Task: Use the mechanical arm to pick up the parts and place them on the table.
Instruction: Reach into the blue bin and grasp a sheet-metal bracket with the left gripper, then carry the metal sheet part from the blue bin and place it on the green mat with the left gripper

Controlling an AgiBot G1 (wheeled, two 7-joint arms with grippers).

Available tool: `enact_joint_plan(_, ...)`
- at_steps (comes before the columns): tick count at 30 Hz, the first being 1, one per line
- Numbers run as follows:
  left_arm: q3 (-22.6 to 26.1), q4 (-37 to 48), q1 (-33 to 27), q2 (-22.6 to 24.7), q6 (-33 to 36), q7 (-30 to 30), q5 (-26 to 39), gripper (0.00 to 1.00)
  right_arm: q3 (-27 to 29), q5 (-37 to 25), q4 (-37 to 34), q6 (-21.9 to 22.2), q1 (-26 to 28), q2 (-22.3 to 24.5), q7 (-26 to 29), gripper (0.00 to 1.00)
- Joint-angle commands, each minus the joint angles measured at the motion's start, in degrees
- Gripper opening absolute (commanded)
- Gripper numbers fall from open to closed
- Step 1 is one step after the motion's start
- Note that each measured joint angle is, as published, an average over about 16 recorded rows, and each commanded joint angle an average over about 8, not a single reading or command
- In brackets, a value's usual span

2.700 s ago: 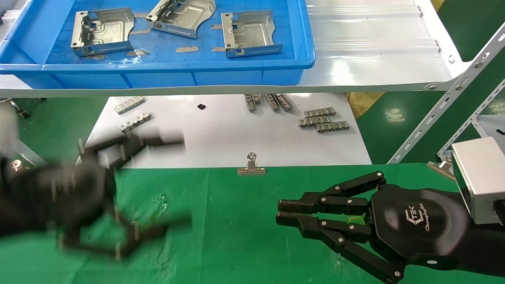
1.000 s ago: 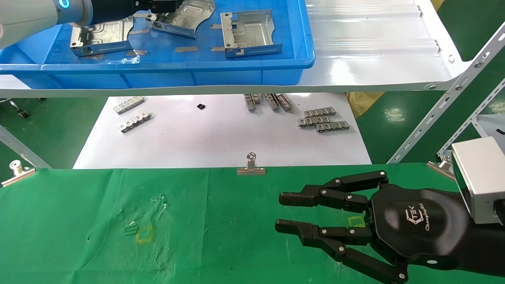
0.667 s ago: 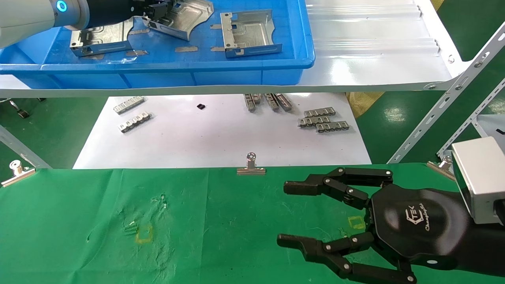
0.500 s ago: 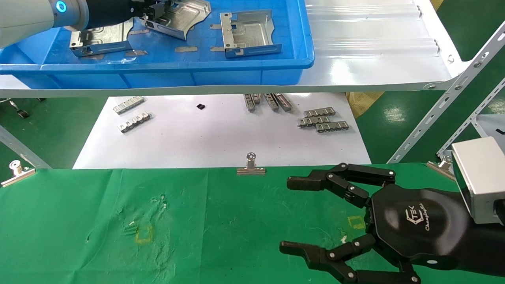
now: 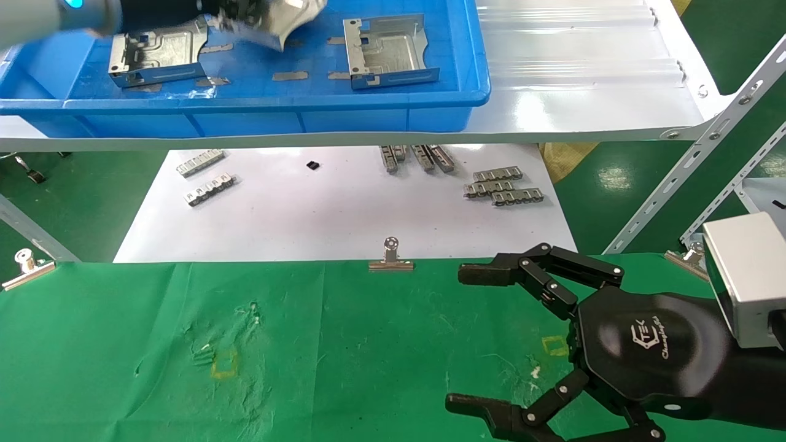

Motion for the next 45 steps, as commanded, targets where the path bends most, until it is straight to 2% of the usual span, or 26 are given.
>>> enact_joint_plan(1, -0.38, -0.63, -0.41, -0.66, 1.69, 0.33, -0.55, 0.00, 0.00, 0.00, 0.00, 0.00, 0.00, 0.00, 0.00, 1.00)
enact_joint_plan(9, -2.24, -4.06, -1.19, -5.69, 17.88, 5.53, -3.74, 0.00, -0.02, 0.01, 0.00, 0.01, 0.00, 0.01, -0.01, 1.00)
enact_joint_plan(17, -3.43, -6.55, -0.34, -10.31, 35.64, 13.28, -6.39, 0.00, -0.04, 0.03, 0.00, 0.02, 0.01, 0.02, -0.02, 1.00)
enact_joint_plan(23, -3.80, -7.82, 0.66, -13.51, 44.77, 19.19, -8.07, 0.00, -0.05, 0.04, 0.00, 0.02, 0.01, 0.02, -0.03, 1.00)
enact_joint_plan(27, -3.02, -10.88, 2.32, -15.85, 46.68, 22.09, -9.69, 0.00, -0.06, 0.04, 0.00, 0.03, 0.01, 0.02, -0.03, 1.00)
enact_joint_plan(31, -0.33, -18.00, 6.25, -19.53, 47.20, 24.10, -13.09, 0.00, -0.07, 0.05, 0.00, 0.03, 0.02, 0.03, -0.03, 1.00)
enact_joint_plan(39, 10.40, -34.20, 16.29, -30.08, 46.86, 28.48, -21.71, 0.00, -0.09, 0.06, 0.00, 0.04, 0.02, 0.03, -0.04, 1.00)
enact_joint_plan(42, 14.96, -35.50, 18.63, -32.18, 46.51, 31.25, -21.90, 0.00, -0.09, 0.06, 0.00, 0.04, 0.02, 0.04, -0.05, 1.00)
enact_joint_plan(45, 18.90, -34.13, 20.75, -32.26, 46.04, 34.61, -20.81, 0.00, -0.10, 0.07, 0.00, 0.04, 0.02, 0.04, -0.05, 1.00)
